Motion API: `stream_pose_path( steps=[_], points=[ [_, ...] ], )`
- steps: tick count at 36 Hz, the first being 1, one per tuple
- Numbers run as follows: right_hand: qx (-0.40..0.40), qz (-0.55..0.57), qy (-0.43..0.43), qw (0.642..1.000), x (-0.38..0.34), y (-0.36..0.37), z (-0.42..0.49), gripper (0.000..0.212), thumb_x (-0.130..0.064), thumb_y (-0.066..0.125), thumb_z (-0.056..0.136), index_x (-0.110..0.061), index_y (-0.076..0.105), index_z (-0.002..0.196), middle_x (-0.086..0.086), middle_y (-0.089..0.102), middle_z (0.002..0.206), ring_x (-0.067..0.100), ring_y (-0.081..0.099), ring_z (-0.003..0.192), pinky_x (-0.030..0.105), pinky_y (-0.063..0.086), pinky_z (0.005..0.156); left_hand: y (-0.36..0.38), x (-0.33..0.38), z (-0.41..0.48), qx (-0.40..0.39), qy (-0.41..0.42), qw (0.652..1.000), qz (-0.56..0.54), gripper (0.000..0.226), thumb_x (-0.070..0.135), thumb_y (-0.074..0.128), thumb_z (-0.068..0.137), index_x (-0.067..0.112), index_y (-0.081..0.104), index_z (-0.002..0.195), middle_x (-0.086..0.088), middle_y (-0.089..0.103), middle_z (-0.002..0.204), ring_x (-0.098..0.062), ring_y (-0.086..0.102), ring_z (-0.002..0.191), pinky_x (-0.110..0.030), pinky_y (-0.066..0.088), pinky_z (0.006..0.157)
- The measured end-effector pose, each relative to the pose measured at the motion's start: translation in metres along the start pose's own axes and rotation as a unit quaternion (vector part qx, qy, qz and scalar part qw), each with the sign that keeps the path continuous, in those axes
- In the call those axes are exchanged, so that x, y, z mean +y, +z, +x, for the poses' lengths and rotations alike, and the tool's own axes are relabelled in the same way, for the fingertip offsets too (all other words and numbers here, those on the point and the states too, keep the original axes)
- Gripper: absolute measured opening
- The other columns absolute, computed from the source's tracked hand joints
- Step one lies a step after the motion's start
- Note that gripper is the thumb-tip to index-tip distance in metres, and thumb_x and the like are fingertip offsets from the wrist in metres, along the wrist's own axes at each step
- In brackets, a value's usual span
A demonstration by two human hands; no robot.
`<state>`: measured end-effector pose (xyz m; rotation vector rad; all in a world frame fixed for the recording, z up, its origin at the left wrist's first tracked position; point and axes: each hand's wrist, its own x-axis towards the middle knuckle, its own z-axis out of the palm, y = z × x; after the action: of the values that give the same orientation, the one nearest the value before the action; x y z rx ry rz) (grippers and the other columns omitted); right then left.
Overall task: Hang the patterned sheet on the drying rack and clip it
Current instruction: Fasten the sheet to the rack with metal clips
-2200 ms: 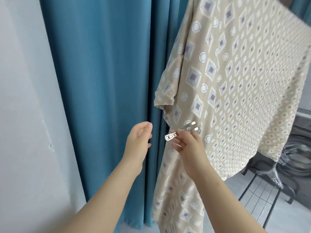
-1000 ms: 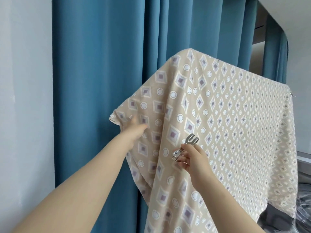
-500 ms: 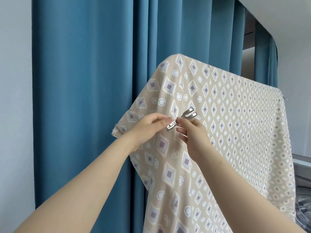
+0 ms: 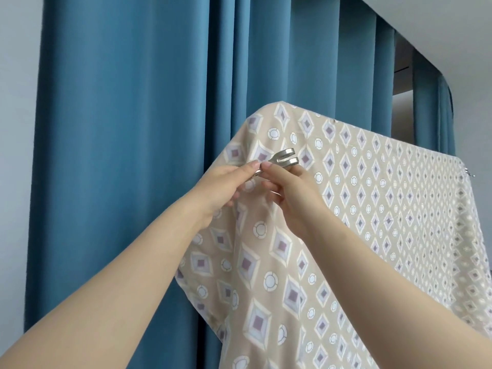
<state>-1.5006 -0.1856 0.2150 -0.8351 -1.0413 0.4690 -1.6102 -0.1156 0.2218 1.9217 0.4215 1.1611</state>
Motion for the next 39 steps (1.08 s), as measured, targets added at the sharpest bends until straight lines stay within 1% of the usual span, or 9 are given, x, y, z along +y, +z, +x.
stream_pose_path(
  steps=[4, 10, 15, 19, 25, 30, 33, 36, 39],
  points=[
    [-0.010, -0.036, -0.015, 0.999, -0.004, 0.011, 0.014, 0.011, -0.018, 0.066, 0.084, -0.015, 0.055, 0.083, -0.002, 0.063, 0.077, 0.007, 0.052, 0.060, 0.018, 0.038, 0.059, -0.015, 0.000, 0.016, 0.017, 0.002, 0.999, -0.030, 0.028, 0.047, 0.055, 0.086, 0.020, 0.061, 0.079, 0.005, 0.047, 0.071, -0.010, 0.044, 0.066, -0.021, 0.036, 0.061],
    [0.007, -0.078, -0.077, 0.994, -0.012, 0.025, 0.039, 0.010, -0.023, 0.057, 0.090, -0.018, 0.055, 0.081, -0.004, 0.063, 0.074, 0.008, 0.047, 0.058, 0.009, 0.039, 0.048, -0.030, -0.007, 0.047, 0.115, 0.042, 0.992, 0.006, 0.041, 0.048, 0.024, 0.097, 0.018, 0.047, 0.081, 0.000, 0.041, 0.070, -0.021, 0.053, 0.077, -0.035, 0.048, 0.075],
    [0.047, -0.156, -0.152, 0.975, -0.010, 0.026, 0.062, 0.017, -0.013, 0.057, 0.088, -0.019, 0.056, 0.072, 0.000, 0.059, 0.077, 0.006, 0.045, 0.055, 0.014, 0.041, 0.055, -0.042, -0.022, 0.070, 0.141, 0.061, 0.985, 0.074, 0.040, 0.051, 0.028, 0.094, 0.022, 0.032, 0.067, -0.007, 0.042, 0.086, -0.020, 0.047, 0.079, -0.047, 0.048, 0.088],
    [0.061, -0.217, -0.191, 0.955, -0.015, 0.022, 0.076, 0.019, -0.009, 0.054, 0.089, -0.019, 0.055, 0.072, -0.005, 0.053, 0.075, 0.003, 0.049, 0.058, 0.007, 0.039, 0.044, -0.046, -0.026, 0.082, 0.155, 0.085, 0.980, 0.094, 0.049, 0.047, 0.036, 0.094, 0.018, 0.022, 0.058, -0.006, 0.033, 0.068, -0.024, 0.047, 0.080, -0.050, 0.050, 0.082],
    [0.108, -0.405, -0.238, 0.876, -0.030, 0.018, 0.109, 0.012, -0.029, 0.046, 0.079, -0.035, 0.055, 0.076, 0.000, 0.061, 0.109, 0.028, 0.053, 0.107, 0.044, 0.045, 0.094, -0.041, -0.012, 0.092, 0.122, 0.072, 0.988, 0.065, 0.040, 0.047, 0.037, 0.095, 0.009, 0.046, 0.092, -0.005, 0.050, 0.085, -0.025, 0.061, 0.082, -0.040, 0.055, 0.070],
    [0.106, -0.513, -0.280, 0.804, -0.039, 0.015, 0.136, 0.032, -0.032, 0.043, 0.093, -0.032, 0.051, 0.124, -0.011, 0.045, 0.138, 0.019, 0.029, 0.130, 0.034, 0.023, 0.105, -0.047, -0.005, 0.099, 0.163, 0.099, 0.980, -0.050, 0.030, 0.044, 0.048, 0.092, 0.014, 0.047, 0.087, -0.001, 0.056, 0.084, -0.013, 0.061, 0.073, -0.033, 0.054, 0.067],
    [0.083, -0.539, -0.257, 0.798, -0.045, 0.017, 0.150, 0.032, -0.039, 0.039, 0.095, -0.031, 0.053, 0.122, -0.007, 0.055, 0.124, 0.018, 0.030, 0.132, 0.035, 0.021, 0.103, -0.048, -0.004, 0.100, 0.156, 0.118, 0.978, -0.079, 0.026, 0.037, 0.057, 0.088, 0.012, 0.051, 0.088, -0.001, 0.059, 0.082, -0.009, 0.064, 0.072, -0.032, 0.054, 0.069],
    [0.077, -0.569, -0.240, 0.783, -0.048, 0.016, 0.158, 0.026, -0.041, 0.035, 0.096, -0.029, 0.058, 0.093, -0.008, 0.054, 0.094, 0.020, 0.042, 0.120, 0.034, 0.023, 0.092, -0.045, -0.003, 0.101, 0.141, 0.113, 0.978, -0.103, 0.023, 0.035, 0.060, 0.087, 0.013, 0.052, 0.084, -0.002, 0.061, 0.082, -0.010, 0.066, 0.076, -0.034, 0.055, 0.073],
    [0.071, -0.588, -0.243, 0.769, -0.046, 0.013, 0.162, 0.026, -0.041, 0.032, 0.097, -0.027, 0.052, 0.087, -0.007, 0.050, 0.094, 0.021, 0.043, 0.116, 0.035, 0.023, 0.092, -0.045, -0.002, 0.100, 0.137, 0.102, 0.974, -0.150, 0.023, 0.033, 0.060, 0.087, 0.012, 0.052, 0.083, -0.004, 0.060, 0.084, -0.013, 0.067, 0.079, -0.035, 0.057, 0.071]
  ],
)
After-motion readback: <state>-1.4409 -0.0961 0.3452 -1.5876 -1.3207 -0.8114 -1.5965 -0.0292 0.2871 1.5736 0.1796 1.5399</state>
